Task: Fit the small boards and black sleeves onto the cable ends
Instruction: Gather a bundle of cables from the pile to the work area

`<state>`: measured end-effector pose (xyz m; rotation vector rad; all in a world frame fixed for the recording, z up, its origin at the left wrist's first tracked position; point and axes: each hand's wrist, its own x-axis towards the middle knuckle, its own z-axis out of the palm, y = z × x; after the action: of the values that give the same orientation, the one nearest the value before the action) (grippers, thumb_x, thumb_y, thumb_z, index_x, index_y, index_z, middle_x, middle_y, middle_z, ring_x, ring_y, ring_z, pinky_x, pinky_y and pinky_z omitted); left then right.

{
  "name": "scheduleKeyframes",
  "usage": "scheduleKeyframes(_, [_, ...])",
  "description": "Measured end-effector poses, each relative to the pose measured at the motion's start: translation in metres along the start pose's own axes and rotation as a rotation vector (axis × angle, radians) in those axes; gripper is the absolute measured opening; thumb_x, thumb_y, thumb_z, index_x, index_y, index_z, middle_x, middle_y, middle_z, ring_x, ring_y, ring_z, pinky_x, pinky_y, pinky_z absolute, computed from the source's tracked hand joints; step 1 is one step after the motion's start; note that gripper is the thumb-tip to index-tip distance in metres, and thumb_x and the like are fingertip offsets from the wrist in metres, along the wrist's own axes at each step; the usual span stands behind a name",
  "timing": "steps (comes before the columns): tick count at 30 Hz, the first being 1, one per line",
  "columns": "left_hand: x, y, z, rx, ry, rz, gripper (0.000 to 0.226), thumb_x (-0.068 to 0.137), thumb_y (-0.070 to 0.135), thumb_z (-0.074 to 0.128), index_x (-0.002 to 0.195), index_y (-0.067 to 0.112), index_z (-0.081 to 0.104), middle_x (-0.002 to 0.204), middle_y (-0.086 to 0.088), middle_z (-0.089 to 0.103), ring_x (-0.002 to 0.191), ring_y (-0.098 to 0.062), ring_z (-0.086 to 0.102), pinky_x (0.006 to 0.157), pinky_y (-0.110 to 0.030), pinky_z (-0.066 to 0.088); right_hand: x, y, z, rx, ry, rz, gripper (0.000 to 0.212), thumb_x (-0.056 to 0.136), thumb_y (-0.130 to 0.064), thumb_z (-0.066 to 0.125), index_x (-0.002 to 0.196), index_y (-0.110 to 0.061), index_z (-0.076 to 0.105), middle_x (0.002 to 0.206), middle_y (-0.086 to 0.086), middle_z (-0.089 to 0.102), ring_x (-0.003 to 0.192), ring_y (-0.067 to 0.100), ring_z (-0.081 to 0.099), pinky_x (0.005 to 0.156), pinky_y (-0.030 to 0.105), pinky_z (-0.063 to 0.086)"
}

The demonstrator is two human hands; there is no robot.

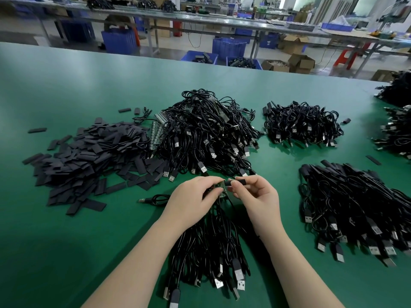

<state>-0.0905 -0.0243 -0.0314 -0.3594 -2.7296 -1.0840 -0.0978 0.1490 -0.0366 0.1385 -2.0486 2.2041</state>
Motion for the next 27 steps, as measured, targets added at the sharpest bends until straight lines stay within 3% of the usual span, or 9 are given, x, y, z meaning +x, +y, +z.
scheduleKeyframes(27, [-0.0013,0.0014,-0.0015,-0.026,0.012,-0.016,0.027,0.096,0.036,0.055,0.122,0.038,0.063,0.108,0.017,0.068,0.102,-0.001,0.06,0.085,-0.033,0.051,-0.007,-0.0089,0.0034,-0.111,-0.03,-0.11,0.027,0.084,-0.004,0.075,0.08,-0.031,0.074,0.087,-0.001,0.076,0.084,0.016,0.073,0.078,0.023,0.057])
